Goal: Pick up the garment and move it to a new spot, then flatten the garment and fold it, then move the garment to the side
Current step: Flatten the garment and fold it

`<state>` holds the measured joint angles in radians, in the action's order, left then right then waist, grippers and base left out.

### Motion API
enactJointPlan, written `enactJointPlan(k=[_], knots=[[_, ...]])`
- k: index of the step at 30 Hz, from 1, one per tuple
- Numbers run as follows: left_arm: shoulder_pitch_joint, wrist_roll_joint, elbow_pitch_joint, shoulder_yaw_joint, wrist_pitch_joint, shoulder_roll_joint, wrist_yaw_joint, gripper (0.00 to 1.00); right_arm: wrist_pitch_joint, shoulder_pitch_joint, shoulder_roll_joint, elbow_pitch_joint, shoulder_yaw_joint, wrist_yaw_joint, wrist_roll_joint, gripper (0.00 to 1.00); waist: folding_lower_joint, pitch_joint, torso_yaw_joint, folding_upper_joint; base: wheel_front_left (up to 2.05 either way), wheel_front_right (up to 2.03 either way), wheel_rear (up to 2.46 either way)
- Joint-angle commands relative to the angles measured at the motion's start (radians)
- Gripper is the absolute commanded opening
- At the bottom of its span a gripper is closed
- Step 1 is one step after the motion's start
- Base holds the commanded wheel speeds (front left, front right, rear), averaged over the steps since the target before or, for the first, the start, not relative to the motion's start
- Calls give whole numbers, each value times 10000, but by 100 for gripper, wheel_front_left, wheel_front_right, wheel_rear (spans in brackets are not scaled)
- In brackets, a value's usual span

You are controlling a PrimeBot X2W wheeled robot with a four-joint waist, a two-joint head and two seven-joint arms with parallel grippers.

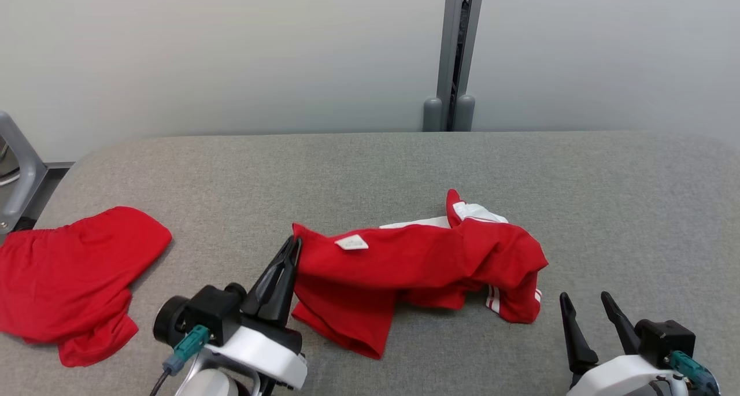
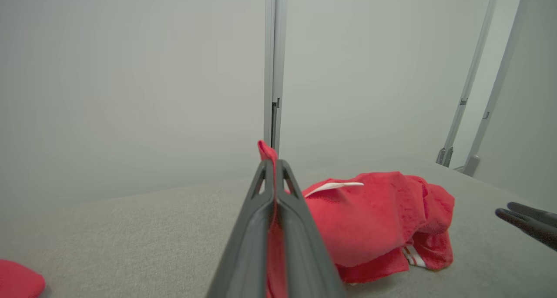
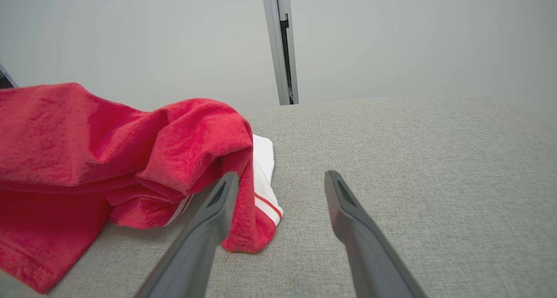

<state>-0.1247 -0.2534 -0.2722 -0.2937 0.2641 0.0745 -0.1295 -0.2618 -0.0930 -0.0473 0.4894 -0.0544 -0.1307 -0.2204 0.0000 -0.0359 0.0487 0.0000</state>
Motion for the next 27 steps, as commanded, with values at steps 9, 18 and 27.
enactJointPlan(k=[9,18,27], knots=[[-2160,318,924,-1477,5,151,-17,0,-48,56,-65,86,-61,-1,-137,100,0,-85,-490,0,0,0,0],[-5153,-159,976,-3133,5,-125,-17,0,-48,2,-65,79,-41,-1,-271,100,0,52,-900,0,0,0,0],[-6137,-474,-334,-2204,5,-184,391,0,-48,-199,-64,-115,-21,-1,-276,100,0,556,-1391,0,0,0,0]])
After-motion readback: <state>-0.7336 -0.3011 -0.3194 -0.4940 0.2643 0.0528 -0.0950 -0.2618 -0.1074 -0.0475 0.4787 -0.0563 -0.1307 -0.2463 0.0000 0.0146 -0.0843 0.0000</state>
